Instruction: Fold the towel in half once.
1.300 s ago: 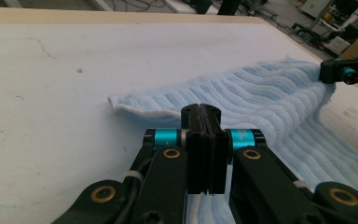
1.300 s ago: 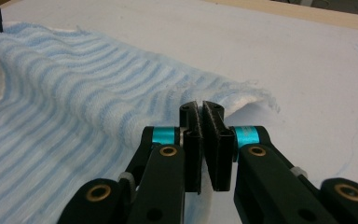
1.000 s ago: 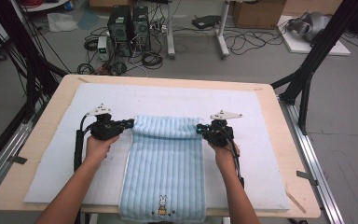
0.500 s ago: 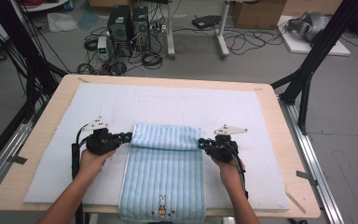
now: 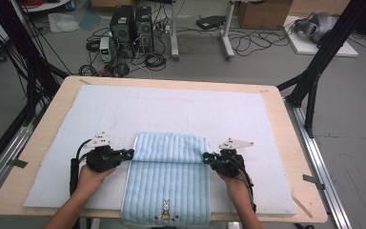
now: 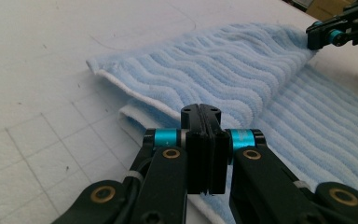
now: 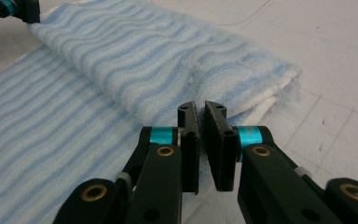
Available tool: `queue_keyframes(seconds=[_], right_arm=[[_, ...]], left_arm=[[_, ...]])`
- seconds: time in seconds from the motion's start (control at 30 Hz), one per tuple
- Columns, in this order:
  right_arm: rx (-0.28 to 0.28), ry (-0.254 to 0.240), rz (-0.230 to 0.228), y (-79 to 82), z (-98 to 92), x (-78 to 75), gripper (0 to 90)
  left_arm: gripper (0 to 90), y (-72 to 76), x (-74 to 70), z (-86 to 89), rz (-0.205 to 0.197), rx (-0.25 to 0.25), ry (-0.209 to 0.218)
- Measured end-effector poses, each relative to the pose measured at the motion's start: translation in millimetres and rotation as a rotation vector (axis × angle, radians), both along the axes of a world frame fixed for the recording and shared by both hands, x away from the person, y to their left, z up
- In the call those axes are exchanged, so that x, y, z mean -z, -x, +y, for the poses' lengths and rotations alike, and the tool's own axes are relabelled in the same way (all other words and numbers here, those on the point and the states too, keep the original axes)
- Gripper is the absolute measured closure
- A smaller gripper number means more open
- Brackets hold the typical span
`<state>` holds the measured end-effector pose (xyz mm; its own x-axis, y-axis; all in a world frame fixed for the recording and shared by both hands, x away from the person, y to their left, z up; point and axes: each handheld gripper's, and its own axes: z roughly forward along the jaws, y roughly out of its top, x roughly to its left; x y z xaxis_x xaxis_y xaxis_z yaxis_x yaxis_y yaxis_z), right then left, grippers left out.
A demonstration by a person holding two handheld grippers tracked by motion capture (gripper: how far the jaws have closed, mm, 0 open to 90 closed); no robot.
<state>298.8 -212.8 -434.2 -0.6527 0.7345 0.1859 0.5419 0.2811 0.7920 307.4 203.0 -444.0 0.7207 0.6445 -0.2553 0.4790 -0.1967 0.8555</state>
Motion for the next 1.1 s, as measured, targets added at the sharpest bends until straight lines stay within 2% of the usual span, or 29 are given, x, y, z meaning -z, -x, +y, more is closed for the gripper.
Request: queue_keyframes(seconds=[0.07, 0.17, 0.2, 0.33, 0.47, 0.53, 0.57, 0.6, 0.63, 0.67, 0.7, 0.8, 0.83, 0.87, 0.9, 0.93, 1.03, 1.07, 1.1], right_arm=[[0.005, 0.003, 0.002, -0.3, -0.1, 0.7, 77.3], [0.024, -0.018, -0.009, -2.8, -2.2, -3.4, 68.0], [0.038, -0.017, -0.014, -3.8, -2.6, -5.6, 63.6], [0.079, -0.024, -0.022, -12.4, -5.1, -14.9, 54.2], [0.105, -0.017, -0.017, -25.3, -5.6, -20.1, 48.2], [0.117, -0.021, -0.017, -30.1, -5.2, -21.6, 47.2], [0.117, -0.021, -0.017, -30.1, -5.2, -21.6, 47.2], [0.117, -0.023, -0.021, -33.8, -4.6, -22.3, 47.0], [0.119, -0.023, -0.017, -34.5, -4.0, -22.6, 46.5], [0.117, -0.024, -0.018, -35.4, -3.6, -22.5, 46.4], [0.117, -0.026, -0.015, -35.6, -3.2, -22.4, 46.3], [0.112, -0.023, -0.008, -36.6, -2.9, -21.1, 45.7], [0.112, -0.023, -0.008, -36.6, -2.9, -21.1, 45.7], [0.116, -0.025, -0.006, -36.7, -3.5, -21.1, 45.7], [0.115, -0.026, -0.008, -36.7, -4.0, -21.2, 45.6], [0.118, -0.028, -0.006, -36.6, -4.5, -21.4, 45.7], [0.122, -0.027, -0.008, -38.6, -6.0, -20.2, 45.7], [0.126, -0.027, -0.003, -39.3, -6.3, -19.7, 45.6], [0.126, -0.027, -0.003, -39.3, -6.3, -19.7, 45.6]], left_arm=[[86.8, -2.5, 1.0, 0.5, 0.006, -0.014, 0.0], [56.6, -12.6, -2.1, 2.1, 0.034, -0.074, 0.01], [51.7, -16.5, -3.8, 2.6, 0.032, -0.089, 0.014], [47.8, -34.9, -11.4, 3.0, 0.017, -0.129, 0.016], [47.6, -54.0, -15.8, 0.2, 0.012, -0.156, -0.006], [47.8, -64.0, -15.0, -2.3, 0.028, -0.167, -0.013], [47.8, -64.0, -15.0, -2.3, 0.028, -0.167, -0.013], [47.8, -72.5, -12.3, -6.2, 0.041, -0.18, -0.028], [48.6, -72.5, -12.3, -6.2, 0.041, -0.18, -0.028], [48.7, -80.9, -8.0, -11.5, 0.068, -0.182, -0.055], [48.7, -84.7, -5.0, -14.5, 0.078, -0.184, -0.069], [50.2, -93.4, 2.3, -22.9, 0.091, -0.192, -0.135], [51.5, -93.4, 2.3, -22.9, 0.091, -0.192, -0.135], [54.1, -95.5, 5.7, -28.2, 0.08, -0.192, -0.167], [57.5, -95.5, 5.7, -28.2, 0.08, -0.192, -0.167], [61.3, -94.6, 5.5, -30.8, 0.054, -0.192, -0.198], [81.5, -93.3, 5.0, -31.0, 0.042, -0.164, -0.211], [84.1, -91.7, 4.3, -33.0, 0.027, -0.147, -0.231], [84.9, -91.7, 4.3, -33.0, 0.027, -0.147, -0.231]])
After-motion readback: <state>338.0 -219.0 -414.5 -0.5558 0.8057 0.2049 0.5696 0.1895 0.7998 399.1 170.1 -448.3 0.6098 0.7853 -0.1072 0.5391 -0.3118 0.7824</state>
